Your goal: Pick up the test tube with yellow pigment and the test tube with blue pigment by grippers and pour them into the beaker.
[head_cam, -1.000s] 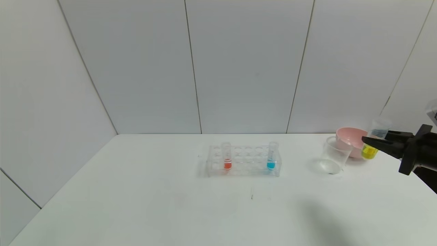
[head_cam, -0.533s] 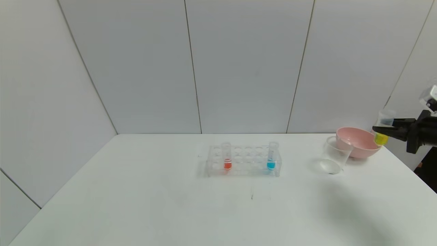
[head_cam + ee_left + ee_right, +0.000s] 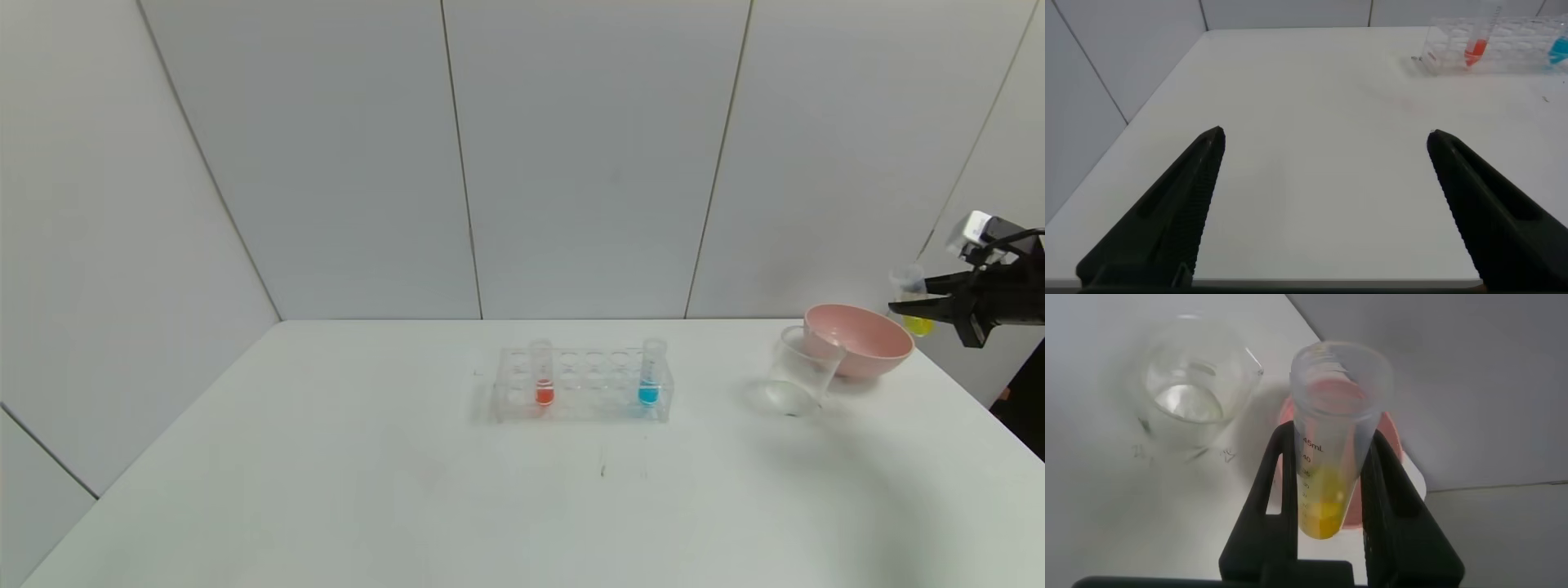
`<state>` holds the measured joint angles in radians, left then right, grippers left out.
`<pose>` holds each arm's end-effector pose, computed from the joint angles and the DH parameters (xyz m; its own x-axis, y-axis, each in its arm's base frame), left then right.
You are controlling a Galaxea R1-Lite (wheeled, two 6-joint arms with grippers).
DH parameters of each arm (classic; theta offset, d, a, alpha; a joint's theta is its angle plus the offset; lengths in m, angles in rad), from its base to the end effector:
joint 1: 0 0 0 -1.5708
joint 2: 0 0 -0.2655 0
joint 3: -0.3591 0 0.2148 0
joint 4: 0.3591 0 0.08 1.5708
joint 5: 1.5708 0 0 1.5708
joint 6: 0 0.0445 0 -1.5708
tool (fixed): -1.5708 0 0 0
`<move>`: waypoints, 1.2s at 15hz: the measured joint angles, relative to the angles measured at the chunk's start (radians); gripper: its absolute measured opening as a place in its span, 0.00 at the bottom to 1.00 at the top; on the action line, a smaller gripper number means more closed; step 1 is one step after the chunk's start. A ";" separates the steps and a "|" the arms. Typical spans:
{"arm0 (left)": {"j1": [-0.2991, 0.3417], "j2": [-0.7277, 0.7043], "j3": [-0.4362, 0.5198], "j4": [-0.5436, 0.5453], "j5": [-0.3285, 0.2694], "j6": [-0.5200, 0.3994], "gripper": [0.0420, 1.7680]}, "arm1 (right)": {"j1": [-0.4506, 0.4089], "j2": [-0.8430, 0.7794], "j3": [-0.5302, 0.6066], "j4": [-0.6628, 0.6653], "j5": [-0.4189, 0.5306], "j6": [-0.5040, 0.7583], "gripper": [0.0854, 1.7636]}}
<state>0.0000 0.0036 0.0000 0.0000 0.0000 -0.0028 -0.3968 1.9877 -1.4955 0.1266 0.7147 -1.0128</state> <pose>0.0604 0.0000 0.0753 1.0000 0.0000 -0.0036 0.0000 1.0000 -0.0028 0.3921 -0.1327 0.1484 0.8207 0.3667 -0.4381 -0.5600 0.6683 -0.4897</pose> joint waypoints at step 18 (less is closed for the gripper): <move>0.000 0.000 0.000 0.000 0.000 0.000 1.00 | 0.154 0.092 -0.489 0.627 -0.352 -0.124 0.25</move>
<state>0.0000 0.0036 0.0000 0.0000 -0.0004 -0.0028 -0.2428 2.0796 -1.9845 0.7532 0.3626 -1.1370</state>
